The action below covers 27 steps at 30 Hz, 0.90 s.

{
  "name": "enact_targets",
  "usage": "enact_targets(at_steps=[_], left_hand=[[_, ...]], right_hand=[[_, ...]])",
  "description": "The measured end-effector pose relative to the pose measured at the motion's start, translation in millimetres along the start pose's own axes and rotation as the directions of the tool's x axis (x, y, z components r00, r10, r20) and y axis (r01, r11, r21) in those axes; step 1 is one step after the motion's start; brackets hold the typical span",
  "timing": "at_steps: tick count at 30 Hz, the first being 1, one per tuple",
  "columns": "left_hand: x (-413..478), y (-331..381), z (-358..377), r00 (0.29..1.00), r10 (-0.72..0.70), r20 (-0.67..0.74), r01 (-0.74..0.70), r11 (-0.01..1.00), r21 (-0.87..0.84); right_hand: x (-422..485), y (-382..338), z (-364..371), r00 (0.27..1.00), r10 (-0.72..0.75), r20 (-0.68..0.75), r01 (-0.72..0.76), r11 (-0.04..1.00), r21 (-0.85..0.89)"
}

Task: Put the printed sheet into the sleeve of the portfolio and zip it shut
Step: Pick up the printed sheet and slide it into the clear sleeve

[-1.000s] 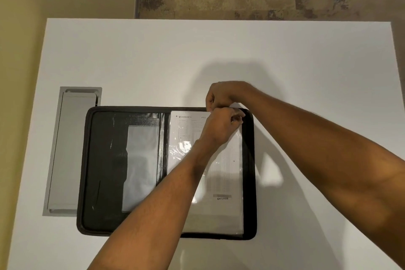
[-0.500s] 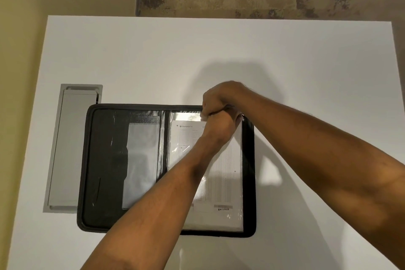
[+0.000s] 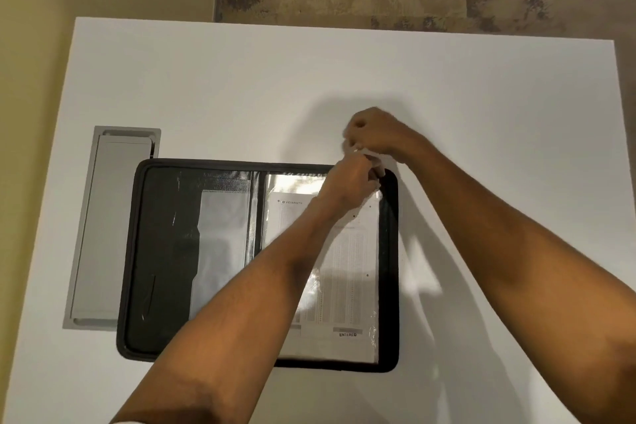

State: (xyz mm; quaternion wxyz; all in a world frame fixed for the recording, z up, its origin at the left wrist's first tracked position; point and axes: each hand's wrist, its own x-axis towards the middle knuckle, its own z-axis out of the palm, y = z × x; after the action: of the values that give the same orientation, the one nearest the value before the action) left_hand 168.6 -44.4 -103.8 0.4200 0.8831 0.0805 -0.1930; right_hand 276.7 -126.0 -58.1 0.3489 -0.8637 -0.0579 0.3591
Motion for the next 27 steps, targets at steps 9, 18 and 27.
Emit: enact_targets(at_steps=[9, 18, 27], left_hand=[[21.2, 9.6, -39.0, 0.985, 0.019, 0.171, -0.028, 0.998, 0.051], [-5.0, 11.1, -51.3, 0.999, 0.037, -0.025, -0.040, 0.991, -0.130], [-114.9, -79.4, -115.8, 0.953, -0.175, -0.248, 0.117, 0.966, -0.229]], right_hand=[[-58.3, 69.2, 12.5, 0.945, 0.276, 0.179, -0.301, 0.943, 0.139], [-62.2, 78.5, 38.7, 0.975, 0.153, -0.161, -0.115, 0.968, 0.222], [-68.1, 75.4, 61.9, 0.898, 0.139, -0.418, -0.087, 0.986, 0.140]])
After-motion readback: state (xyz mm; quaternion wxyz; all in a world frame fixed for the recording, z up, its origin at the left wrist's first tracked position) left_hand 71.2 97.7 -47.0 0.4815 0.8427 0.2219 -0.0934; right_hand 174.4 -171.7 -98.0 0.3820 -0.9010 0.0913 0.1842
